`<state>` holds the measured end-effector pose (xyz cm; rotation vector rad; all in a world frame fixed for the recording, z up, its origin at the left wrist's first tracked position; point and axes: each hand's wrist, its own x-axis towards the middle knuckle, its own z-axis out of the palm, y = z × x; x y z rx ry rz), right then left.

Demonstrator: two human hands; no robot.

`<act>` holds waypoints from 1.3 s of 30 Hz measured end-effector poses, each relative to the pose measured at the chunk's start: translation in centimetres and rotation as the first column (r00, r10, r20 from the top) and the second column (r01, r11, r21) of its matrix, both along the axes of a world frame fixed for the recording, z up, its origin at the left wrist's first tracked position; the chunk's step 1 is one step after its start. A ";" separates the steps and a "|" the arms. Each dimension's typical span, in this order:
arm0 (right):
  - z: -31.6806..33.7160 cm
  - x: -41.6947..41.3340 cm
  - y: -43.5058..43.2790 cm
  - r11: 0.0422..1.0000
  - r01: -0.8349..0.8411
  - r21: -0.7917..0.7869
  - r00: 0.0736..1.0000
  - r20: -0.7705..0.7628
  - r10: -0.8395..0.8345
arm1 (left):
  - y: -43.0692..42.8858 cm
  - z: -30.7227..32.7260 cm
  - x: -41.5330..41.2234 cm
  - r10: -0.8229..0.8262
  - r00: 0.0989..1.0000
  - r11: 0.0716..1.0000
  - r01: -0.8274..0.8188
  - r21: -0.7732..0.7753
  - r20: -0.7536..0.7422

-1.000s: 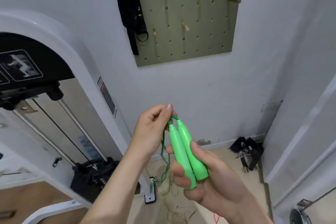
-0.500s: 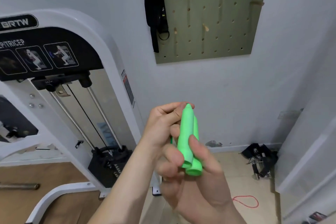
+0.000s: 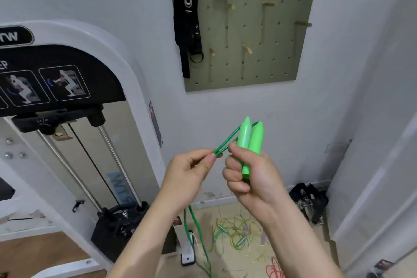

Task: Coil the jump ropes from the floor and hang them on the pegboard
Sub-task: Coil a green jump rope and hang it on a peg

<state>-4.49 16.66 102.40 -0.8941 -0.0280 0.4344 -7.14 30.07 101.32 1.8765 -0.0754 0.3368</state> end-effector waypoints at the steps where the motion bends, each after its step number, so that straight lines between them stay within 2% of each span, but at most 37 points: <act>1: -0.2 0.3 0.2 0.985 0.064 -0.159 0.993 0.111 -0.047 | 0.9 0.4 0.1 0.047 0.998 0.997 -0.050 0.055 0.048; 3: -0.2 0.8 0.5 0.911 0.129 -0.393 0.965 0.263 -0.023 | 3.2 0.1 0.6 0.060 0.997 0.986 -0.068 0.152 0.053; 5: 0.7 1.1 0.4 0.860 0.056 -0.507 0.948 0.296 0.113 | 5.1 0.9 0.7 -0.061 0.997 0.998 0.062 0.013 -0.051; 7: 1.7 1.3 0.1 0.855 -0.085 -0.511 0.925 0.279 0.259 | 6.3 1.3 0.8 -0.280 0.954 0.948 0.257 -0.186 -0.108; 9: 2.3 1.3 -0.1 0.865 -0.291 -0.408 0.882 0.236 0.408 | 7.0 1.7 1.6 -0.410 0.910 0.861 0.364 -0.356 -0.063; 10: 2.3 1.4 0.1 0.858 -0.417 -0.299 0.848 0.212 0.486 | 7.0 2.0 2.3 -0.444 0.896 0.811 0.399 -0.428 -0.007; 11: 2.1 1.5 0.3 0.826 -0.540 -0.165 0.804 0.190 0.563 | 6.8 2.4 2.8 -0.466 0.883 0.766 0.431 -0.477 0.049; 13: 1.6 1.7 1.0 0.691 -0.719 0.080 0.693 0.165 0.702 | 6.0 3.8 3.9 -0.425 0.898 0.758 0.421 -0.498 0.112; 16: 1.2 2.1 1.9 0.553 -0.795 0.250 0.603 0.226 0.765 | 4.7 5.2 5.2 -0.313 0.937 0.821 0.348 -0.453 0.153; 19: 1.6 2.0 3.0 0.510 -0.786 0.350 0.609 0.293 0.737 | 3.2 5.8 5.8 -0.208 0.962 0.841 0.269 -0.470 0.178; 21: 2.1 2.1 3.8 0.567 -0.735 0.371 0.667 0.252 0.701 | 2.4 5.5 6.5 -0.071 0.988 0.864 0.129 -0.487 0.136; 23: 2.5 2.6 4.1 0.749 -0.605 0.269 0.795 0.162 0.585 | 2.3 4.5 7.2 0.029 0.993 0.914 0.020 -0.404 0.114; 25: 2.5 3.2 3.8 0.920 -0.392 0.011 0.911 0.145 0.387 | 3.0 3.3 7.4 0.027 0.989 0.993 -0.010 -0.114 0.142; 26: 2.5 3.4 3.7 0.951 -0.279 -0.135 0.939 0.168 0.299 | 3.3 3.0 7.2 -0.010 0.988 0.997 -0.002 0.080 0.153; 27: 2.4 3.7 3.7 0.946 -0.172 -0.274 0.951 0.205 0.232 | 3.7 3.0 7.1 -0.046 0.987 0.961 0.001 0.278 0.154; 28: 2.1 4.1 3.8 0.916 -0.073 -0.395 0.952 0.247 0.182 | 4.0 3.2 6.9 -0.069 0.984 0.881 -0.016 0.474 0.162; 30: 1.7 4.9 4.1 0.799 0.129 -0.588 0.927 0.358 0.114 | 4.3 4.0 7.0 -0.072 0.985 0.645 -0.076 0.760 0.160; 31: 1.5 5.5 4.1 0.706 0.242 -0.665 0.895 0.435 0.102 | 4.0 4.5 6.8 -0.055 0.985 0.535 -0.110 0.837 0.165; 33: 1.1 6.5 3.9 0.452 0.445 -0.773 0.811 0.562 0.163 | 3.1 4.9 6.1 -0.048 0.981 0.365 -0.159 0.917 0.189; 35: 0.9 7.3 3.7 0.225 0.546 -0.807 0.763 0.590 0.264 | 2.3 4.6 5.4 -0.154 0.959 0.309 -0.180 0.934 0.236; 36: 0.9 7.5 3.5 0.148 0.563 -0.813 0.754 0.578 0.312 | 2.1 4.4 5.3 -0.208 0.945 0.290 -0.186 0.939 0.251; 39: 1.4 7.5 3.1 -0.031 0.550 -0.834 0.751 0.478 0.456 | 2.7 3.7 5.8 -0.284 0.919 0.340 -0.172 0.925 0.275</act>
